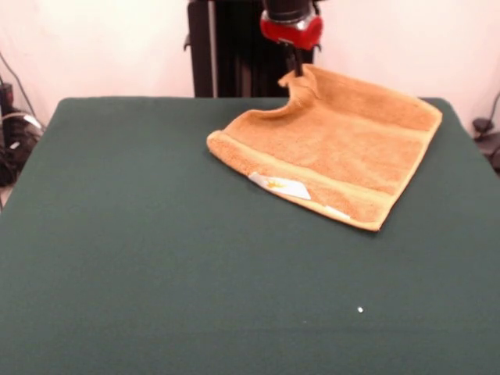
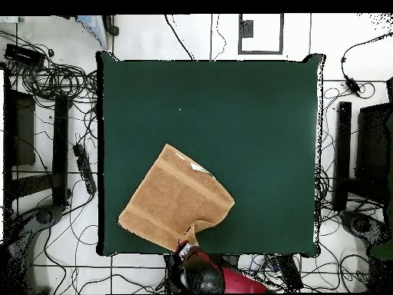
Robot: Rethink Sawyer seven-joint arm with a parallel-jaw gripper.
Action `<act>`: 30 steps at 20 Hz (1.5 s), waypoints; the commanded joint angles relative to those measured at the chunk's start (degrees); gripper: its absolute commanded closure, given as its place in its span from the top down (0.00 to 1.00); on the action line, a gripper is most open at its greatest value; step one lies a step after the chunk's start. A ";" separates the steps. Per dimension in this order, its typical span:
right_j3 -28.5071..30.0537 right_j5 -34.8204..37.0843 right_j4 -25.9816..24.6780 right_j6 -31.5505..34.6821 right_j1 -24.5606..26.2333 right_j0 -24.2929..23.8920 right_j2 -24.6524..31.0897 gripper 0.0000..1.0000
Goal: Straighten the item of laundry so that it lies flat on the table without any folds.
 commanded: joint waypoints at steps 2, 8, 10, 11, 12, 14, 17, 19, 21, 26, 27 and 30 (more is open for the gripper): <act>-1.54 -9.00 0.73 14.49 7.23 3.80 1.58 0.00; 0.14 -11.38 1.94 15.78 7.42 4.55 1.91 0.00; 0.70 -11.78 2.36 15.98 7.22 4.81 1.97 0.00; 1.03 -11.70 2.39 15.86 7.04 4.73 2.11 0.00; 1.05 -11.50 2.35 15.53 7.00 4.47 2.14 0.00; 1.11 -11.43 2.35 15.09 6.90 4.46 2.01 0.00; 1.24 -12.00 2.99 15.08 6.54 5.29 1.23 1.00; 1.19 -12.02 3.24 14.88 6.43 5.57 0.90 1.00; 0.89 -11.52 2.98 13.99 6.56 5.54 0.65 1.00; 0.27 -9.73 2.59 13.04 7.12 4.14 1.82 1.00; 0.24 -10.04 2.53 13.20 7.47 4.11 1.95 1.00; 0.36 -10.08 2.70 13.51 7.57 4.10 2.36 1.00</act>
